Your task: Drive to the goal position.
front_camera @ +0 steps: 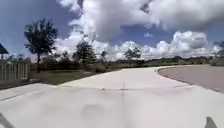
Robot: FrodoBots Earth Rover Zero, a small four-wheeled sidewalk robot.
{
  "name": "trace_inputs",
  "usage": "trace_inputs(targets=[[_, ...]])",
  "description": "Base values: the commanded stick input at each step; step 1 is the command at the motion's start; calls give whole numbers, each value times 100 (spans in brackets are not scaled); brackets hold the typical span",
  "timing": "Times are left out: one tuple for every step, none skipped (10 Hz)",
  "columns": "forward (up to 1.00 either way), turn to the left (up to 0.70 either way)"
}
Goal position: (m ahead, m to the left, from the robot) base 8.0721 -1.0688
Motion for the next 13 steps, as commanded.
trace_inputs(targets=[[85, 0], [85, 0], [85, 0], [85, 0], [85, 0], [85, 0], [85, -15], [85, -34], [85, -34], [85, -34], [85, -34], [85, 0], [85, 0]])
